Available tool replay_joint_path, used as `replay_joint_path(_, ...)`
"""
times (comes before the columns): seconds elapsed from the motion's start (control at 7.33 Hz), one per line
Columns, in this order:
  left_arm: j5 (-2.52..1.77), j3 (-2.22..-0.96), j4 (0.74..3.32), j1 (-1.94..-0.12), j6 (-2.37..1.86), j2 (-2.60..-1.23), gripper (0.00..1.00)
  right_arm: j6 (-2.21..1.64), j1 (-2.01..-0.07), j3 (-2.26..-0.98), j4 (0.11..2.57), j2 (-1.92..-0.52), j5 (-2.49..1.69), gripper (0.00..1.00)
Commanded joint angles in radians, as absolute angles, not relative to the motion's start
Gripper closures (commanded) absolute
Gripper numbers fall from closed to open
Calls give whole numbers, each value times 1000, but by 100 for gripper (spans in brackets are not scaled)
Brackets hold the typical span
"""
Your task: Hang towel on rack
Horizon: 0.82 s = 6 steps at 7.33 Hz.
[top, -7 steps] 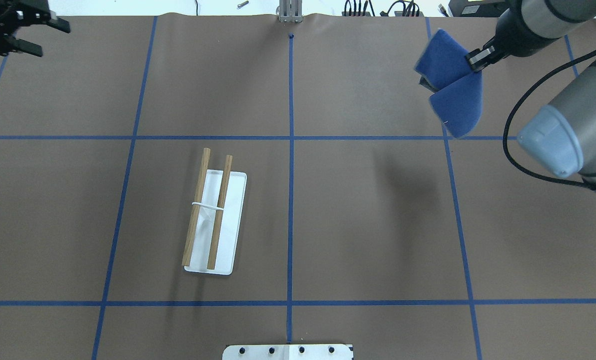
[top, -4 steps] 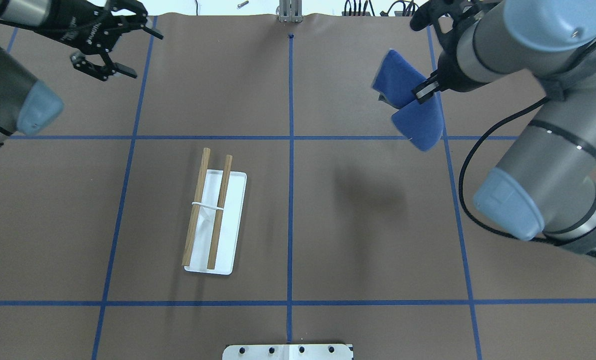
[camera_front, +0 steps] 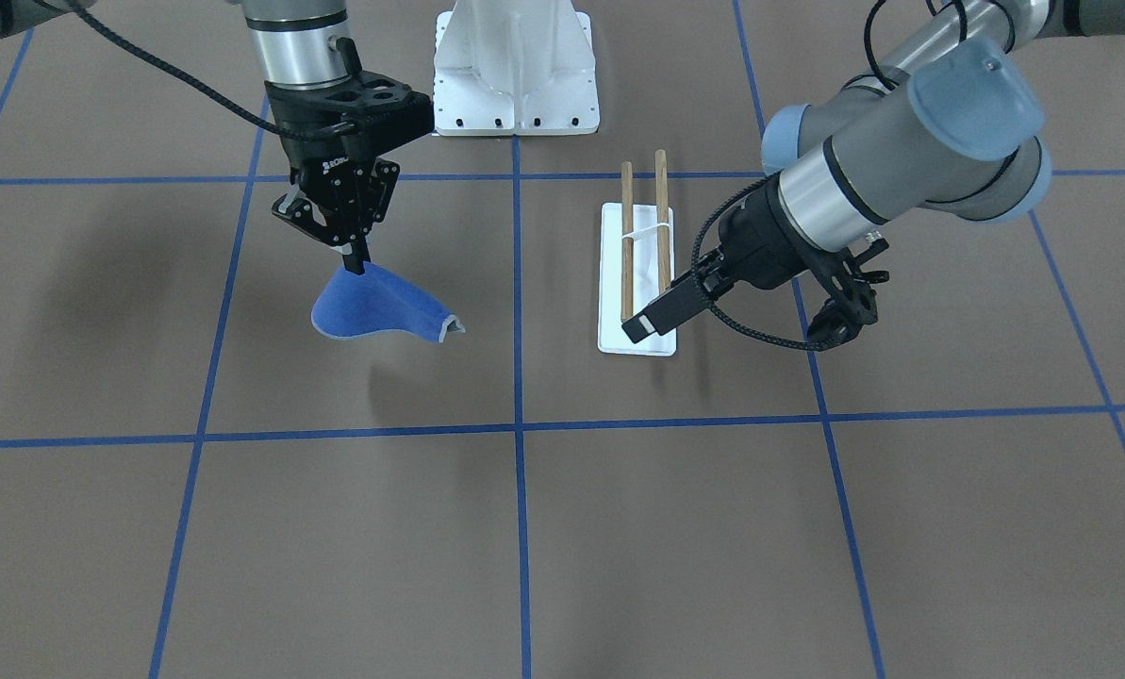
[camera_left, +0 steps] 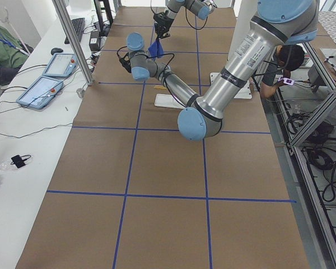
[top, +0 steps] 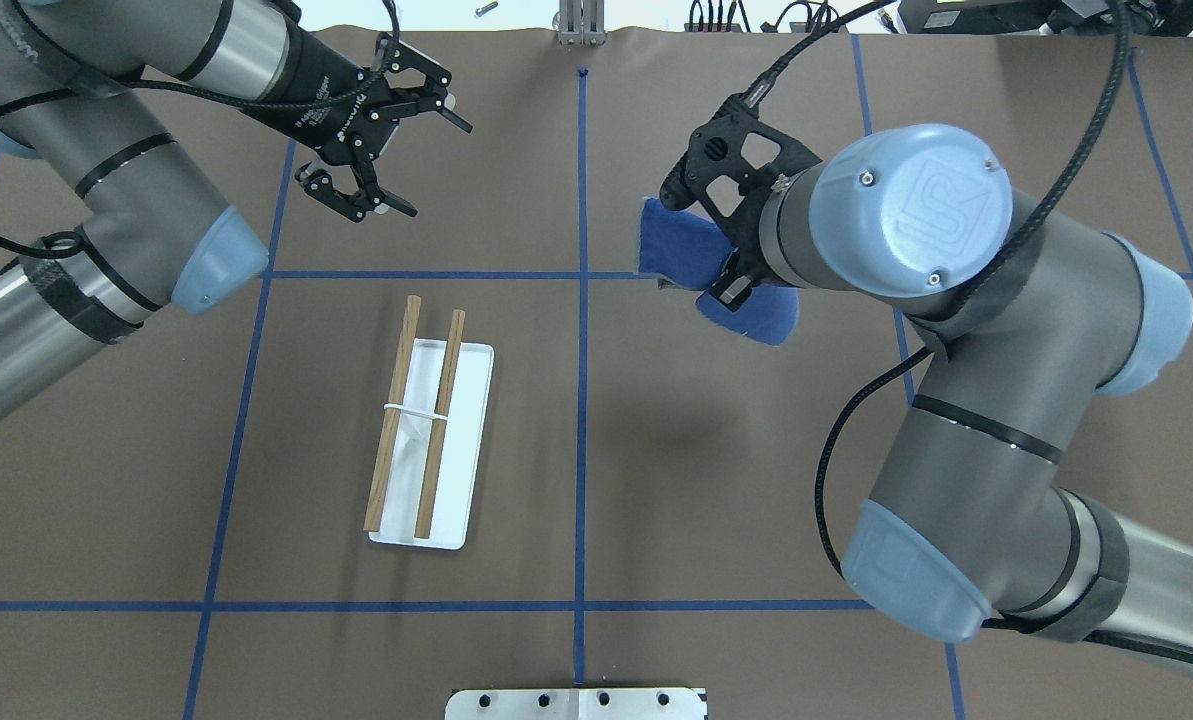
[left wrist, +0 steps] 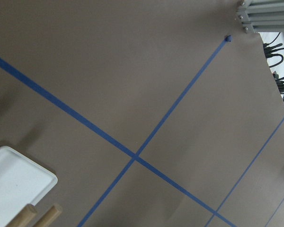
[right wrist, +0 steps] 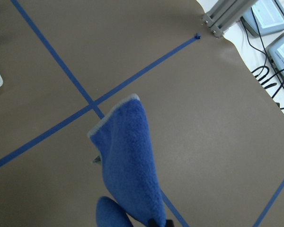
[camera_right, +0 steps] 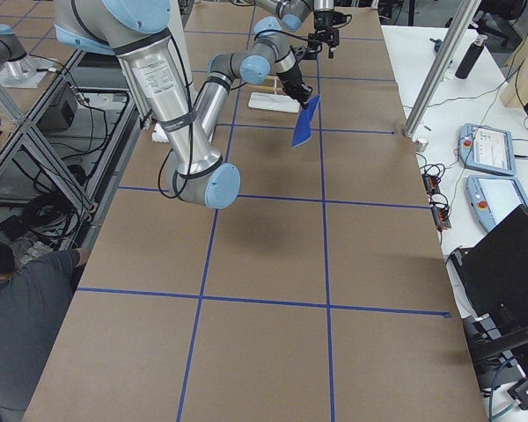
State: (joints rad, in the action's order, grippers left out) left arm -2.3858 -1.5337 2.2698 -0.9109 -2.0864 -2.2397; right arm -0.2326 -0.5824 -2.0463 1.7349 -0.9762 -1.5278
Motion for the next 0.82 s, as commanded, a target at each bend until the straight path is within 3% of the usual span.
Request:
replay_joint_path(0.0, -2314, -1531, 2255, -824, -2137, -2279, 2, -215, -543, -1956, 1772, -872, -1458, 100)
replay_joint_path(0.68, -2246, -1503, 2260, -784, -2212, -2327, 3, -221, -506, -1850, 1852, -753, -1404, 100)
